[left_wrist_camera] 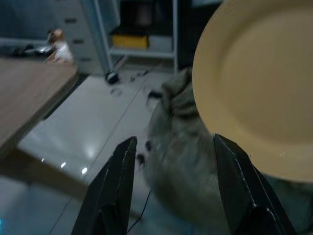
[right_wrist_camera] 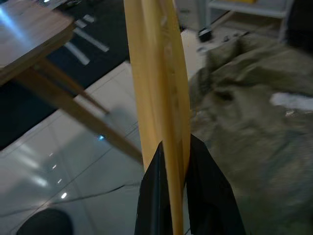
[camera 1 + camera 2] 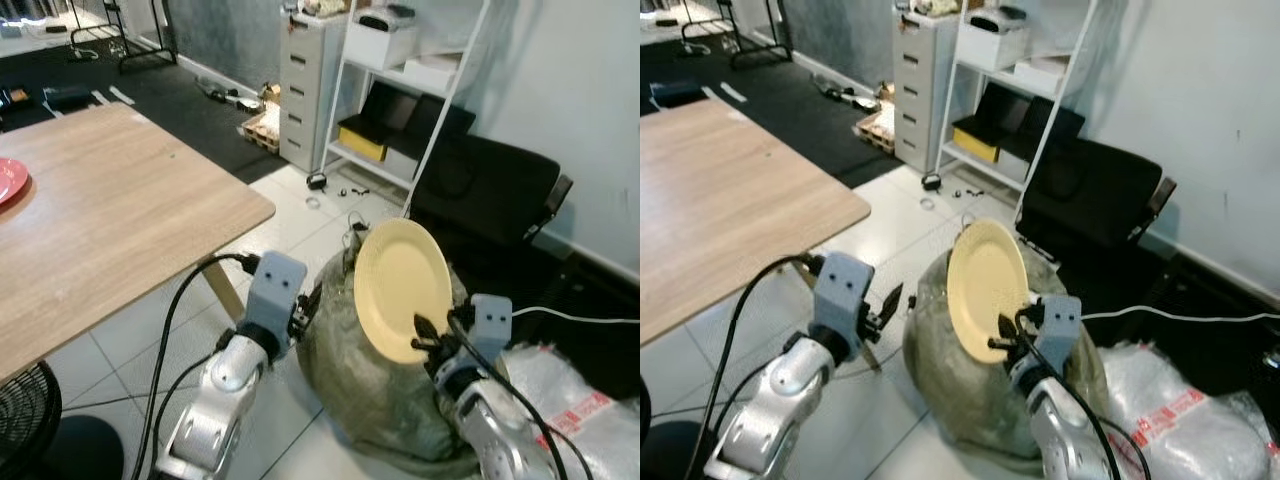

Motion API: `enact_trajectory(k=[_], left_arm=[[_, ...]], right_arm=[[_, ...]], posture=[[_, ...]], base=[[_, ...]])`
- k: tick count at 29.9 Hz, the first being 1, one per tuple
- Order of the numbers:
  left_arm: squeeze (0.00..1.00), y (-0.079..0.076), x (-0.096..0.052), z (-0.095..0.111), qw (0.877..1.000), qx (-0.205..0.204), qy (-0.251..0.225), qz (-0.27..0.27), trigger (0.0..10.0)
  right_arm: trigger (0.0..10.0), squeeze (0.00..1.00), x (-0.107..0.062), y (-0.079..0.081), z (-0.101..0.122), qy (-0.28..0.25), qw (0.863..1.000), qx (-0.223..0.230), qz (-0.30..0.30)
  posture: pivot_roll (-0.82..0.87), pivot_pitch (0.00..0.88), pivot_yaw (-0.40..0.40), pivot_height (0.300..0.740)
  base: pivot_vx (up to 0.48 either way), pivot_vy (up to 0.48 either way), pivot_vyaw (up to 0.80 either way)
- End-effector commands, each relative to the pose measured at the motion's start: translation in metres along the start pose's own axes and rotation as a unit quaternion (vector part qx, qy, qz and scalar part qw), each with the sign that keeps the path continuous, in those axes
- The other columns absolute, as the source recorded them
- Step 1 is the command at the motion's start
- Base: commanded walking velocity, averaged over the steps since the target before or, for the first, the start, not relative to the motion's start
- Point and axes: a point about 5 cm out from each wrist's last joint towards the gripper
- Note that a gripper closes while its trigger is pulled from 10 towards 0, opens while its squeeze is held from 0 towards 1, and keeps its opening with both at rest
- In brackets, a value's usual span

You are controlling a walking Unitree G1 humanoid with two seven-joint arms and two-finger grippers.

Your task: Setting the table

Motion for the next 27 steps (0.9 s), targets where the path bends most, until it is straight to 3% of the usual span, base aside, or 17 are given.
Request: enact_trajectory(k=[1, 6, 10, 23, 27], left_arm=[[0.0, -0.005, -0.002, -0.008, 1.0, -0.01, 0.017, -0.013, 10.0], [0.0, -0.011, -0.008, -0.024, 0.998, -0.013, 0.041, -0.034, 10.0], [0.0, -0.001, -0.015, -0.045, 0.997, 0.003, 0.075, -0.023, 10.0], [0.0, -0.004, -0.012, -0.041, 0.998, 0.004, 0.064, -0.021, 10.0], [0.0, -0.004, -0.011, -0.042, 0.998, 0.004, 0.064, -0.019, 10.0]], right_arm=[[10.0, 0.0, -0.005, -0.004, -0.012, 0.018, 1.0, 0.003, -0.007], [10.0, 0.0, -0.012, -0.009, -0.035, 0.061, 0.998, -0.014, -0.011], [10.0, 0.0, -0.018, -0.017, -0.043, 0.07, 0.997, -0.014, -0.025], [10.0, 0.0, -0.01, -0.021, -0.028, 0.037, 0.998, -0.033, -0.03], [10.0, 0.0, -0.01, -0.022, -0.027, 0.038, 0.999, -0.016, -0.034]], posture=[[-0.07, 0.0, 0.027, 0.74], [-0.07, 0.0, 0.032, 0.74], [-0.07, 0.0, 0.032, 0.74], [-0.07, 0.0, 0.034, 0.74], [-0.07, 0.0, 0.031, 0.74]], base=[[0.0, 0.0, 0.0], [0.0, 0.0, 0.0], [0.0, 0.0, 0.0], [0.0, 0.0, -0.62], [0.0, 0.0, -0.6]])
Point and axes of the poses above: a point about 5 cm out from each wrist's last joint towards the gripper, its own x axis pointing out of the wrist towards the gripper, its own z axis along the axis of the wrist's last joint, y = z × x, and after that the axes turned 15 degrees about x, right-handed
